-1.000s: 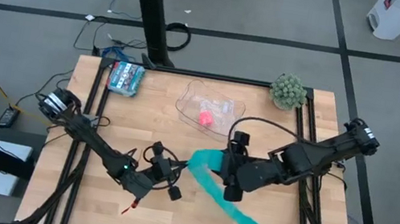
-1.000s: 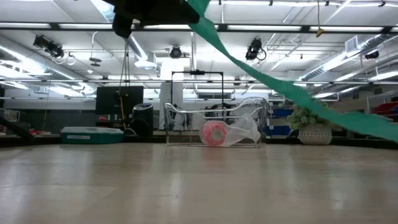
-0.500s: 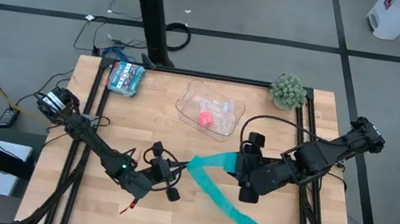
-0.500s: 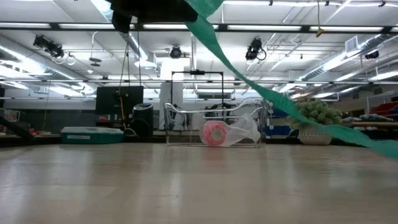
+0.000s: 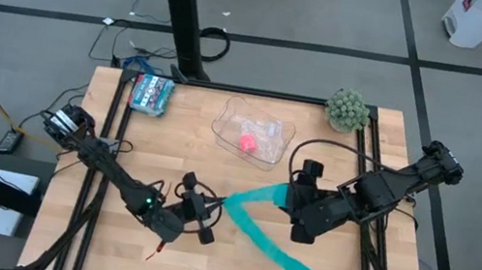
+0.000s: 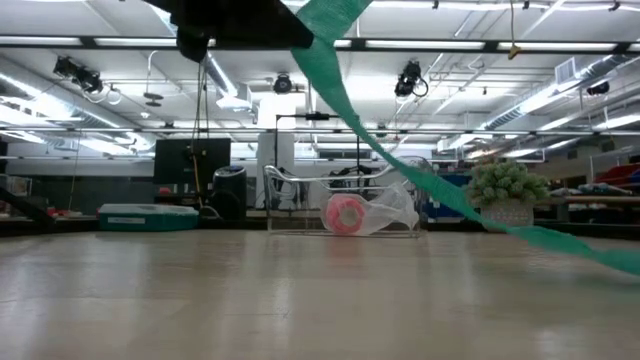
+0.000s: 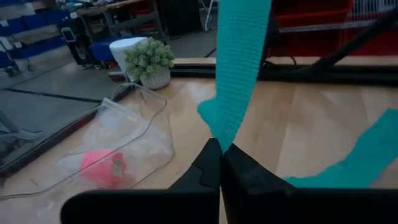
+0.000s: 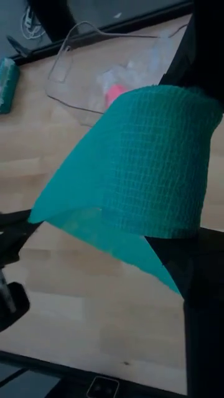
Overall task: Roll bandage
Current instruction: Roll the blue bandage
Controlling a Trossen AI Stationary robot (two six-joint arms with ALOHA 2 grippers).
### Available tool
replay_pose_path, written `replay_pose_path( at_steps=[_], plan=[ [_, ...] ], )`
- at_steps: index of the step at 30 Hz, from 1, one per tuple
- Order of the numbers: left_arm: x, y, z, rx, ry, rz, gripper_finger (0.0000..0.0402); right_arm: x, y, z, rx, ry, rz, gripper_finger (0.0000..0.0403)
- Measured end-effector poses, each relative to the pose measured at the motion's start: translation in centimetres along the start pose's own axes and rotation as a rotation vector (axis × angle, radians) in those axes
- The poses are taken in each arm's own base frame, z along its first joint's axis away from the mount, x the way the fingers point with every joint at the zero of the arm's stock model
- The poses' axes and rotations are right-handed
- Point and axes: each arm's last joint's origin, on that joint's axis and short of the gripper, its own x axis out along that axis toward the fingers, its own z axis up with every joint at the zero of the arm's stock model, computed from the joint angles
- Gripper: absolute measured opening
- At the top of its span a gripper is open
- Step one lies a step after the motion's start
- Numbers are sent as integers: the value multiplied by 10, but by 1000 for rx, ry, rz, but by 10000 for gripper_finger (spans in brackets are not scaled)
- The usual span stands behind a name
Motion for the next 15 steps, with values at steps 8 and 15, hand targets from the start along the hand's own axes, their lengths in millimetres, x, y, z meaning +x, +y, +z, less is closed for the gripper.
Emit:
replay_pose_path(
  at_steps=[8,15],
  plan=[
    [-11,9,16,29,-39,86,3,0,1,-3,28,53,60,226],
    [-22,14,30,68,-75,135,4,0,0,-11,82,144,65,226]
  ],
)
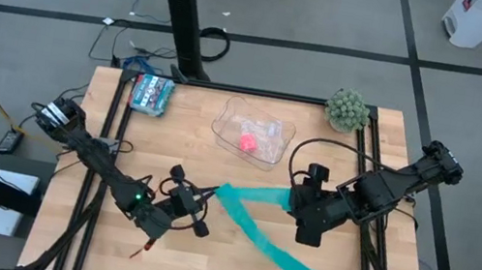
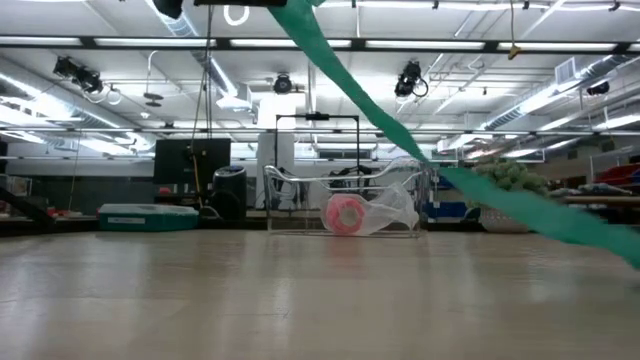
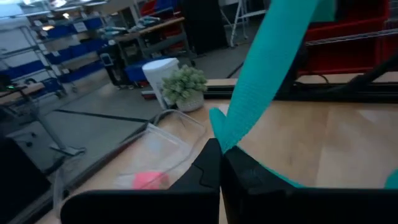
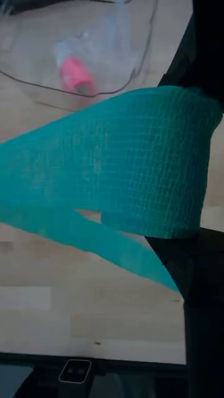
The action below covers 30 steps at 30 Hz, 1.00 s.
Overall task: Roll bandage
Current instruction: Roll the blue bandage
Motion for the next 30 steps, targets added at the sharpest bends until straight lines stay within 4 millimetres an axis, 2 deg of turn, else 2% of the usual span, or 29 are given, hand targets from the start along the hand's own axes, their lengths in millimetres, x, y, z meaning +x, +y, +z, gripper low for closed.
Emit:
replay_pose_path(
  at_steps=[4,10,23,27,30],
  plan=[
    [-4,4,11,-1,-32,22,4,5,1,-3,7,18,-10,226],
    [-9,4,25,-14,-91,-10,4,28,0,-14,-11,76,-67,227],
    [-12,2,26,-19,-100,-49,4,75,-19,-33,-99,203,-159,226],
    [-14,1,25,-17,-100,-55,4,80,-26,-34,-114,221,-171,226],
    [-17,-1,25,-11,-99,-66,4,72,-29,-34,-118,199,-168,227]
  ],
)
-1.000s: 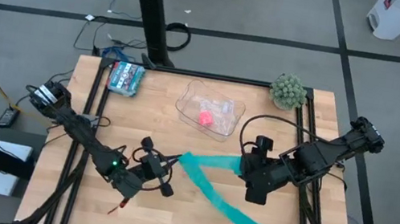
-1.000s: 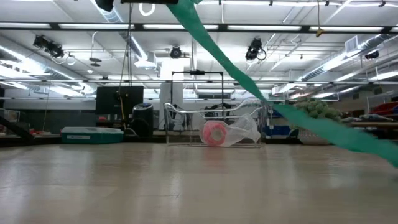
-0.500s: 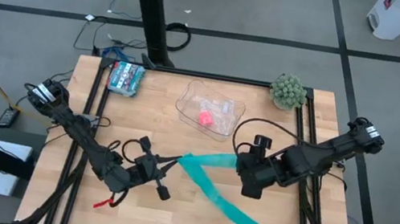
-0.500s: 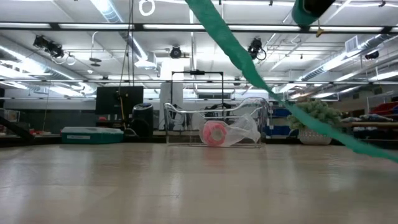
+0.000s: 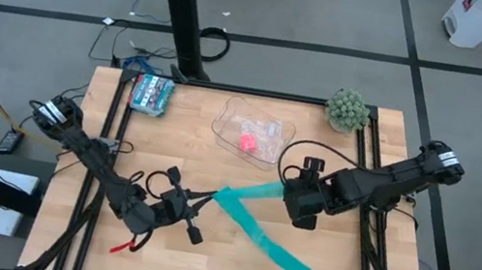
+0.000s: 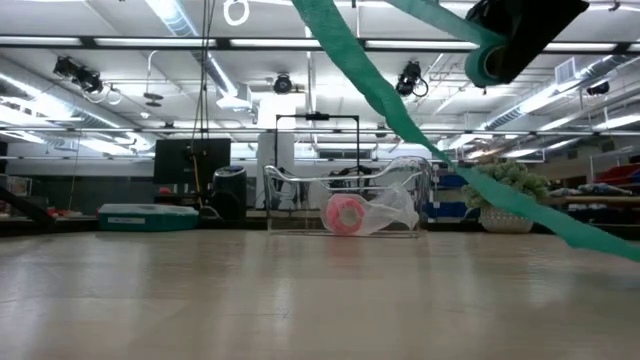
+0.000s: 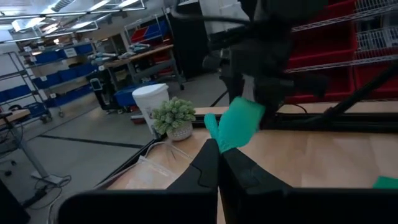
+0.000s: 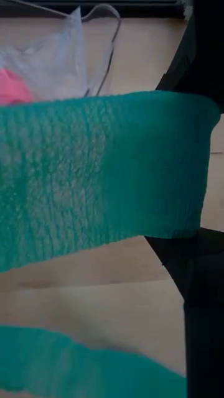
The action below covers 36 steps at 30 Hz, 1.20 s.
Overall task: Roll bandage
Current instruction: Roll the blue bandage
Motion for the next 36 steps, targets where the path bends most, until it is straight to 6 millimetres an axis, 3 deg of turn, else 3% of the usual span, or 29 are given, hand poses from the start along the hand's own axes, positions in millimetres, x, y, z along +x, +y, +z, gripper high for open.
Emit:
replay_pose_path(
  at_steps=[10,18,28,36],
  plan=[
    [-4,-1,-18,-39,44,-13,4,-37,0,-7,-29,-162,35,228],
    [0,-12,-39,9,70,11,4,-48,9,-10,-85,-266,-38,224],
    [19,-18,-65,33,106,63,4,-56,23,1,-139,-429,-31,227],
    [25,-17,-67,46,108,70,4,-65,31,12,-167,-555,45,229]
  ],
)
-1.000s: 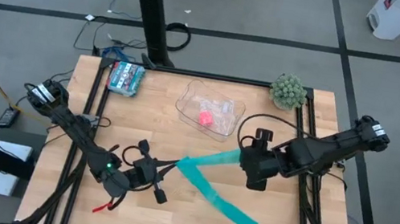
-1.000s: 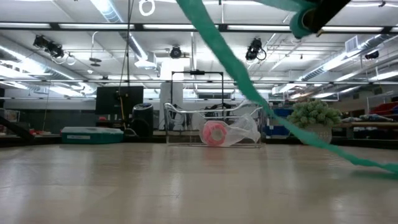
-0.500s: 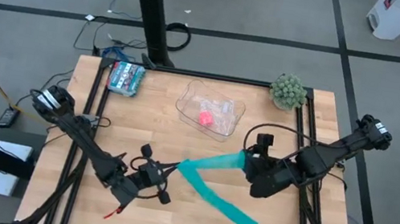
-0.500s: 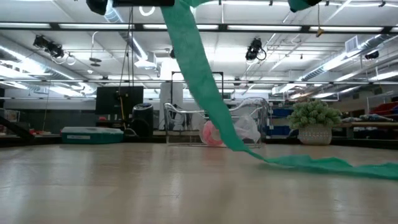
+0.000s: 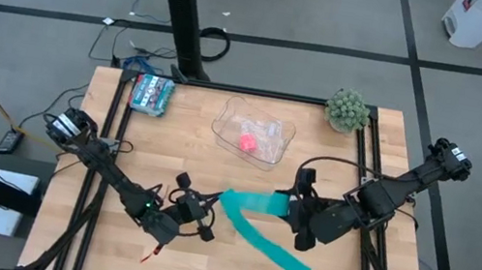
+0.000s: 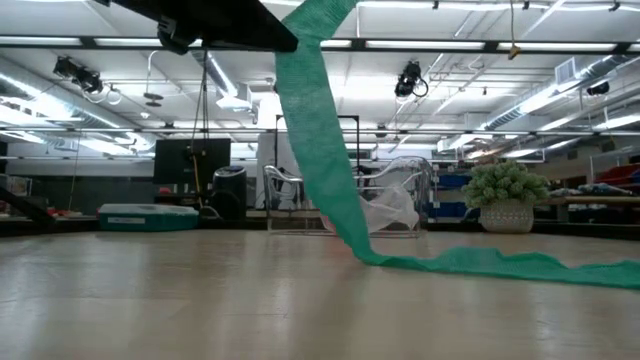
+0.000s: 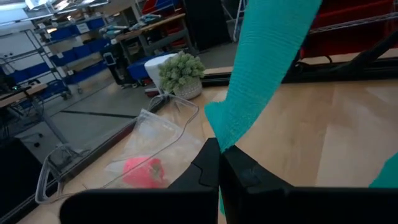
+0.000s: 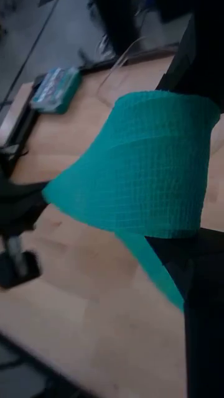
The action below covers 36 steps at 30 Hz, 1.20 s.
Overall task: Roll bandage
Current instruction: Roll the blue bandage
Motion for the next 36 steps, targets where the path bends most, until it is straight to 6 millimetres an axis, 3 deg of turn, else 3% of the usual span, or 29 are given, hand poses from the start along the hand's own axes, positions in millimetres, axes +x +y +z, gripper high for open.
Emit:
replay_pose_path(
  at_steps=[16,30,36],
  plan=[
    [0,0,3,-52,-10,-17,4,-1,7,18,-25,-180,81,227],
    [2,0,2,-105,-7,-38,4,17,20,12,-47,-291,124,228],
    [6,-1,2,-122,3,-108,45,21,20,10,-42,-307,117,230]
  ],
)
